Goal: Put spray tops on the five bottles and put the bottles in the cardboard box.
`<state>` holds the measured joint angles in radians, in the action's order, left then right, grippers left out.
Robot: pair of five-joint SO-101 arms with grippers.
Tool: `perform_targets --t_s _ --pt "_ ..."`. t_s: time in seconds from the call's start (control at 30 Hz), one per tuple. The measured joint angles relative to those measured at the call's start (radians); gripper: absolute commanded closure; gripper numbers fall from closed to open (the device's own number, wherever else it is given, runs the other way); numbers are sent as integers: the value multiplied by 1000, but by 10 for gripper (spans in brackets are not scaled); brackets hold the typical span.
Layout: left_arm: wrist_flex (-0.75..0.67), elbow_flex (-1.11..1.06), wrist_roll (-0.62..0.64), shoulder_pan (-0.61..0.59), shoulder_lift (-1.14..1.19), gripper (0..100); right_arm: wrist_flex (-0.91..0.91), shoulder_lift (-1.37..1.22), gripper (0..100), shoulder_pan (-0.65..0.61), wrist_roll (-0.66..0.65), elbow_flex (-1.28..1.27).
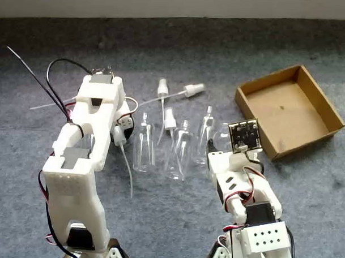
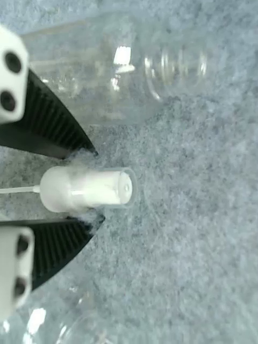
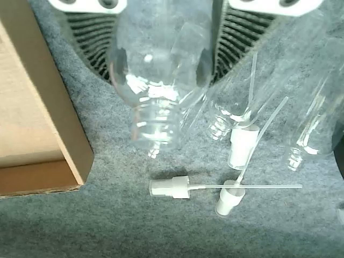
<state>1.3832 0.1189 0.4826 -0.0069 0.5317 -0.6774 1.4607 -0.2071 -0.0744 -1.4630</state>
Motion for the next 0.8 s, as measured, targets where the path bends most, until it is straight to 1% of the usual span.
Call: perform_targets --t_s 0.1,0.47,0.53,0.7,0.8 --pt "0 0 0 5 0 1000 0 0 883 0 0 0" --pt "2 0 -2 11 2 990 0 0 883 0 0 0" --pt "34 11 -2 11 2 990 0 0 883 0 0 0" --pt "172 75 -3 23 -35 990 0 0 883 0 0 0" --pt "210 114 -3 48 -58 991 0 0 883 0 0 0"
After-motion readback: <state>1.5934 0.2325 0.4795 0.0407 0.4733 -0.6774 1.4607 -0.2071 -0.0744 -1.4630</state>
